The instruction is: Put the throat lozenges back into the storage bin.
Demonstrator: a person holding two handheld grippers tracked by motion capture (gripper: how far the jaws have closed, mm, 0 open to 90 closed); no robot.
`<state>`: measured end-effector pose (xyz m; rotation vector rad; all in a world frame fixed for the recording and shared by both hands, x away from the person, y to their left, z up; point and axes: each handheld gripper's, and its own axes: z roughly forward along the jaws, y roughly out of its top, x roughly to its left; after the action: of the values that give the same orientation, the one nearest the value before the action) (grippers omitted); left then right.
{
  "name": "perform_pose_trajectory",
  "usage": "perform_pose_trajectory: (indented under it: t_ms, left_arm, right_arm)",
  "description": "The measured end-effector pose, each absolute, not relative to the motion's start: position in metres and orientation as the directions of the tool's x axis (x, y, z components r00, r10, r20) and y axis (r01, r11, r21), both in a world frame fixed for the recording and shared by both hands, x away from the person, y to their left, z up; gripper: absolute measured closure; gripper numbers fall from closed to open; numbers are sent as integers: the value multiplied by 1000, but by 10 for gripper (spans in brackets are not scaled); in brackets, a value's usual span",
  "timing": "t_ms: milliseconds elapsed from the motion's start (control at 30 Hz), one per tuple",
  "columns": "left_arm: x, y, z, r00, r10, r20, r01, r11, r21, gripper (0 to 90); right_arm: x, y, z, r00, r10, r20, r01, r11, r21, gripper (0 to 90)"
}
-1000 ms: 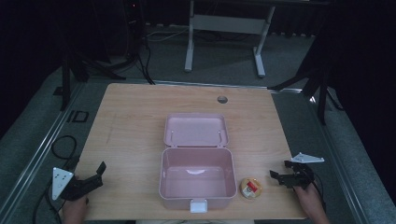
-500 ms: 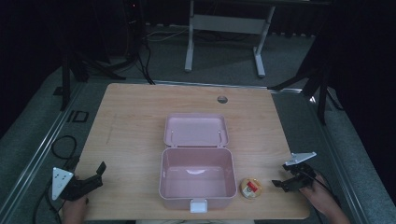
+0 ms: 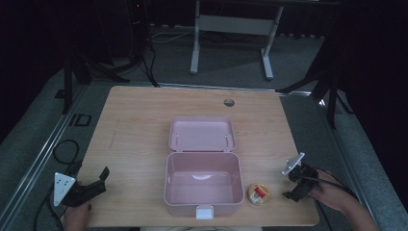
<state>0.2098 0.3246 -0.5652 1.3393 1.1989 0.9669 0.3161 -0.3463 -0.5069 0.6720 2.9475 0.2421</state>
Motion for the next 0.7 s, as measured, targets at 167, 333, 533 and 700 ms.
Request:
perform_pose_trajectory:
  t_ms: [167, 333, 533, 700]
  left_arm:
    - [210, 325, -565, 174, 982, -76, 137, 52, 989, 3]
    - [210, 325, -565, 176, 981, -78, 138, 54, 989, 3]
    - [210, 325, -565, 179, 981, -80, 138, 56, 989, 3]
    - [210, 325, -565, 180, 980, -80, 139, 55, 989, 3]
  right_arm:
    - [316, -332, -508, -931, 365, 6, 365, 931, 10, 148]
    - [317, -318, -510, -944, 328, 29, 326, 944, -56, 147]
    - [317, -307, -507, -950, 309, 43, 306, 950, -67, 133]
    - [317, -301, -505, -953, 297, 57, 291, 952, -96, 133]
